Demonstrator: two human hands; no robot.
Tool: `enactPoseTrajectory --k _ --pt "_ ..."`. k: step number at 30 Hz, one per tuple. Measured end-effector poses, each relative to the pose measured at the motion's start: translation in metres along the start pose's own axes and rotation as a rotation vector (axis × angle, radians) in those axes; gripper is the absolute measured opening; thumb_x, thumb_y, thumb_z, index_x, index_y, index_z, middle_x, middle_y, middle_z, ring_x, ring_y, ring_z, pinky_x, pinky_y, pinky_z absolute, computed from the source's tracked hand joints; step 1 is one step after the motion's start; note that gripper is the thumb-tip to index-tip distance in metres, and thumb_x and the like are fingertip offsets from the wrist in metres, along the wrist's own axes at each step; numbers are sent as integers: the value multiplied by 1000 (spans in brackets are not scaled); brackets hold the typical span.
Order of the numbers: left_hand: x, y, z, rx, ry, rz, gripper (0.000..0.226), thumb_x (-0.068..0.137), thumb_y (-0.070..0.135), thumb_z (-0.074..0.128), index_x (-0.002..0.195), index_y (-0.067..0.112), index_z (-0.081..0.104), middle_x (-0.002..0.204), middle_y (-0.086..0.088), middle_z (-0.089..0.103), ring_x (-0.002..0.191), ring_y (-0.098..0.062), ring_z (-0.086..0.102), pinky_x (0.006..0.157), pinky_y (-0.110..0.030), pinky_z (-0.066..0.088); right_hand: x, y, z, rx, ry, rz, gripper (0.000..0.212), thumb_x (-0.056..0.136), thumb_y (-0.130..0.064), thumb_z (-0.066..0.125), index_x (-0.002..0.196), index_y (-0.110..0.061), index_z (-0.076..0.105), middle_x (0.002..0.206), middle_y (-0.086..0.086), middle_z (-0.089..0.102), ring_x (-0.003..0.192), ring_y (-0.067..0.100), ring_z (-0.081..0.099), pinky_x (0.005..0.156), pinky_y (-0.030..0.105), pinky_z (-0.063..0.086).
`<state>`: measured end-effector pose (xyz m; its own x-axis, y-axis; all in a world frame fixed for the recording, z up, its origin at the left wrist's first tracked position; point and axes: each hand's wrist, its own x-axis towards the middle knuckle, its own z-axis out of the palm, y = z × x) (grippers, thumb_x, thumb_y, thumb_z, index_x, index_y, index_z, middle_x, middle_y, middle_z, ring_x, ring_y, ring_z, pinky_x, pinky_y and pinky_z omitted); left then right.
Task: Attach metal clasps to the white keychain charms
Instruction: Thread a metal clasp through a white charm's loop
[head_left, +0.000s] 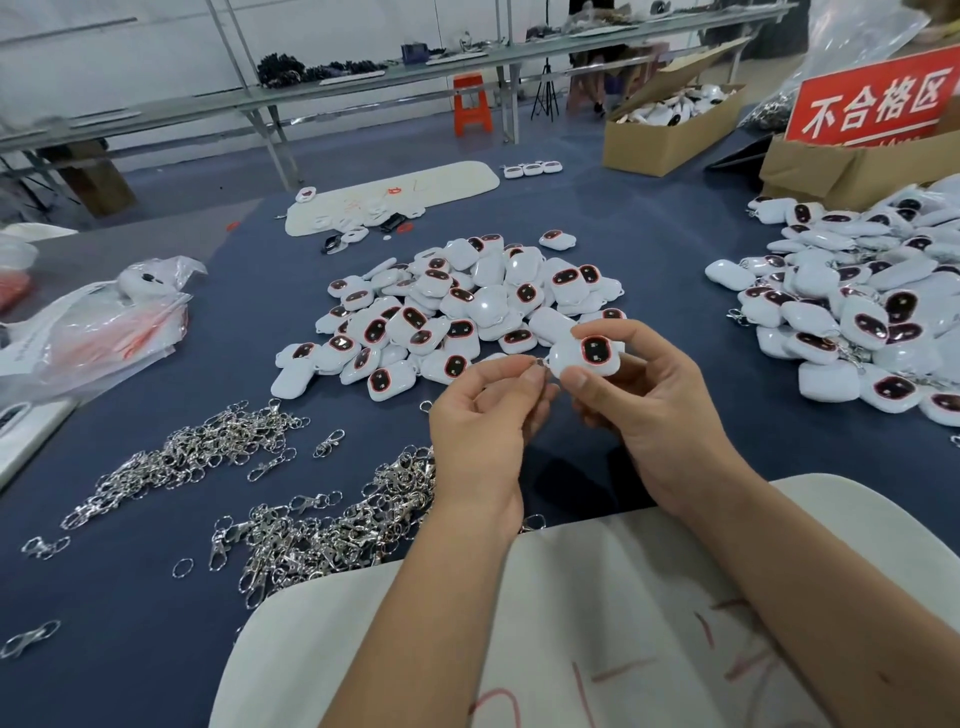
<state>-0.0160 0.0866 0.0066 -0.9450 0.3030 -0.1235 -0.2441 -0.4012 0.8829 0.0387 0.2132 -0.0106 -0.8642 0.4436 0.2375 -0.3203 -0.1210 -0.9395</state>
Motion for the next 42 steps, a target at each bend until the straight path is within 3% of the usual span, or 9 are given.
enactPoseTrajectory --k 8,13,16,25,29,32,35,39,42 --pt "8 -2 -10 634 0 496 22 88 -1 72 79 19 71 72 3 71 73 -20 70 76 -39 60 0 1 -1 -13 -9 4 36 78 -28 83 110 -15 72 70 10 65 63 20 54 65 24 51" --pt "13 -1 -19 1019 -113 803 15 86 0 64 82 11 71 77 4 69 76 -18 64 72 -41 53 -1 4 -1 -48 -16 2 32 82 -25 83 108 -11 70 72 12 67 61 17 56 60 23 51" --pt "15 -1 -22 1193 -150 847 14 86 1 64 79 12 70 74 3 64 71 -17 55 68 -42 49 0 7 -2 -89 -16 1 22 88 -16 82 106 -12 69 72 13 68 59 17 56 58 24 51" --pt "4 -7 0 -6 -23 9 10 92 -1 68 95 8 73 77 -6 75 69 -11 70 63 -18 55 2 3 -5 102 -67 55 37 80 -26 86 115 -20 73 83 10 73 71 15 64 66 21 53" --pt "2 -6 1 -166 -21 -42 11 92 -4 67 93 6 72 76 -7 74 67 -11 68 62 -17 54 3 5 -6 106 -59 88 33 81 -22 83 113 -23 75 84 8 73 74 16 65 68 22 54" --pt "3 -6 0 -20 30 76 12 90 -4 70 91 7 72 74 -7 74 65 -12 68 65 -20 55 3 6 -6 54 -58 93 32 82 -24 82 114 -24 75 82 8 72 73 17 63 68 23 54" --pt "8 -4 -8 427 69 336 18 86 0 77 85 17 73 77 0 75 71 -13 71 71 -25 57 3 6 -6 52 -39 90 31 84 -22 83 114 -20 74 82 10 73 70 14 62 64 20 52" --pt "12 1 -19 909 -39 621 19 85 3 75 82 21 73 77 12 72 74 -5 68 75 -27 57 1 8 -3 -37 -39 57 21 93 -14 79 112 -15 72 79 6 69 69 16 59 63 22 51" --pt "14 -1 -20 1170 -108 680 17 86 3 69 82 19 71 77 6 70 76 -17 65 74 -42 54 -1 8 -1 -153 -57 -7 18 95 -11 76 111 -18 70 80 5 67 68 14 58 64 22 51"
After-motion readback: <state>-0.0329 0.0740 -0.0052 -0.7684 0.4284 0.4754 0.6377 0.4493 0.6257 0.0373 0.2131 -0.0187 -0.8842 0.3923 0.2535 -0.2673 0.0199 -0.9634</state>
